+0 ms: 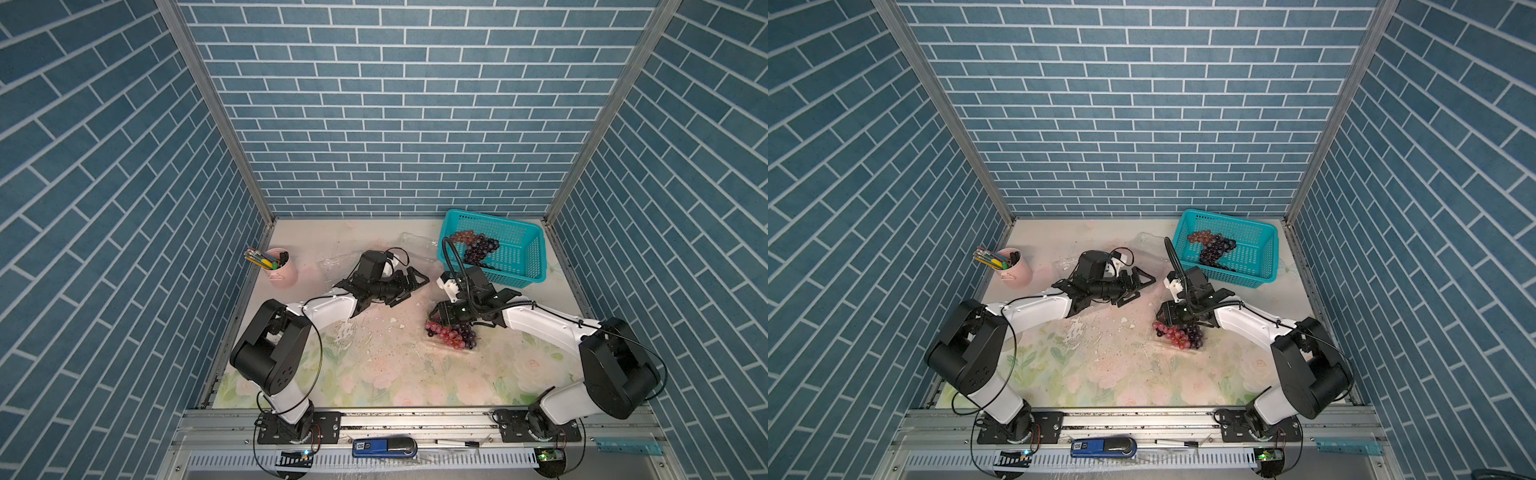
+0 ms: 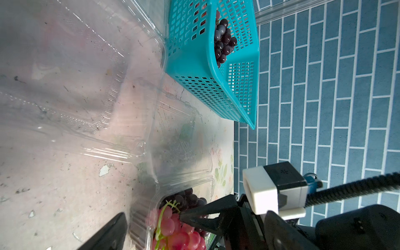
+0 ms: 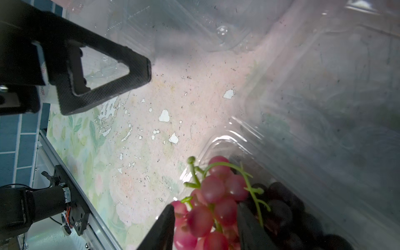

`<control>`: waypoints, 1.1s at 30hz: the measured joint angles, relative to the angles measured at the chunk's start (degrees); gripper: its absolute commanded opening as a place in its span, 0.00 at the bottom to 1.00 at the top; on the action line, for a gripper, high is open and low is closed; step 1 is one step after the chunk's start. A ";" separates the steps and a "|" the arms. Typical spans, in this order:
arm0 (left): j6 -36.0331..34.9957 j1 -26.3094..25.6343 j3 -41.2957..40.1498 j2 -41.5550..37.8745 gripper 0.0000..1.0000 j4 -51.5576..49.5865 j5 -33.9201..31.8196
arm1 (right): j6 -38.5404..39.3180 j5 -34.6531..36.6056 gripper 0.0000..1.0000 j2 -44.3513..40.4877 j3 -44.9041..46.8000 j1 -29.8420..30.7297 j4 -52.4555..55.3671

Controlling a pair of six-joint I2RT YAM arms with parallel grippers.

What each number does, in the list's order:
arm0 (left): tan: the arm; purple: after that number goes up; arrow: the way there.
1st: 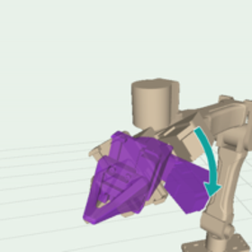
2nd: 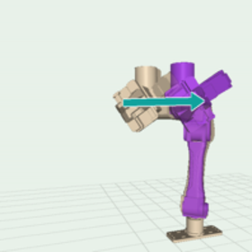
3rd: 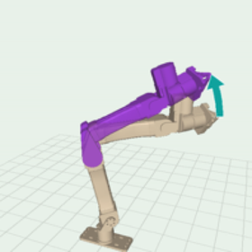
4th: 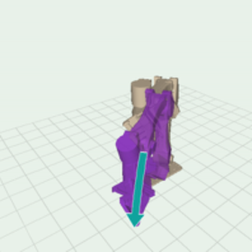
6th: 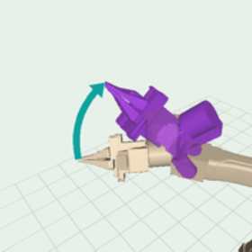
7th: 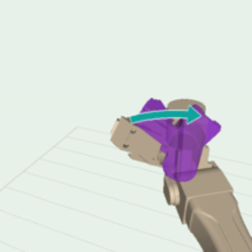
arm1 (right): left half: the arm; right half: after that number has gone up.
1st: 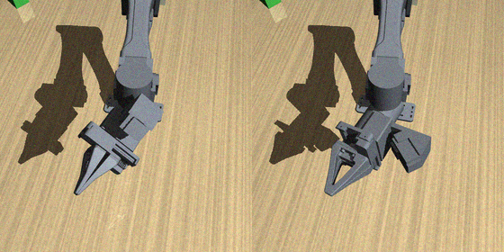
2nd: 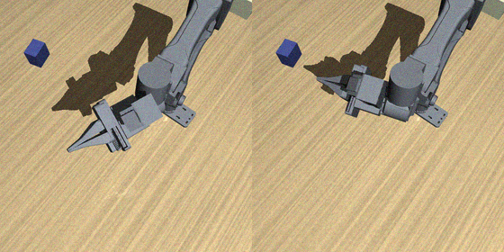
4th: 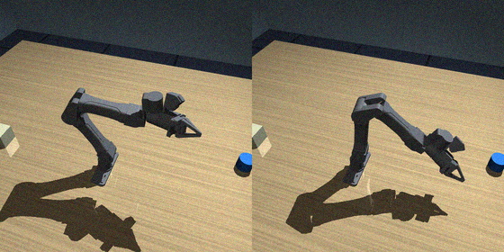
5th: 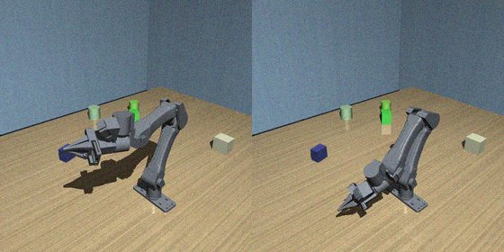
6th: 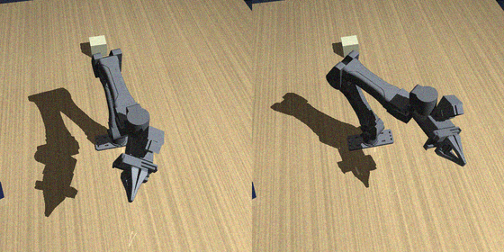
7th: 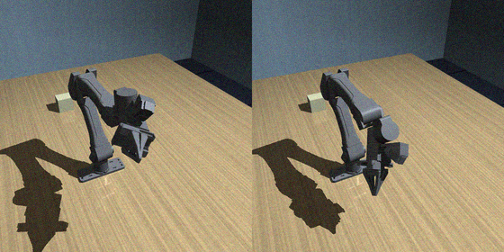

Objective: Pack grapes into containers
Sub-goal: Place the grape into the packing box.

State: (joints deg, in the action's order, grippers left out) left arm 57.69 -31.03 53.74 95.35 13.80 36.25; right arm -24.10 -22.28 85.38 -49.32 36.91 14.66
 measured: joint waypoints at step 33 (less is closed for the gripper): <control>-0.28 -0.02 -2.21 -3.19 1.00 -0.20 0.02 | 4.66 18.99 0.90 -18.36 1.51 6.32 29.03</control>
State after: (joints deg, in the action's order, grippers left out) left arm 57.41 -31.05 51.53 92.16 13.61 36.27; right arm -19.44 -3.29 67.02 -47.81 43.22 43.68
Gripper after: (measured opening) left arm 0.995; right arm 0.897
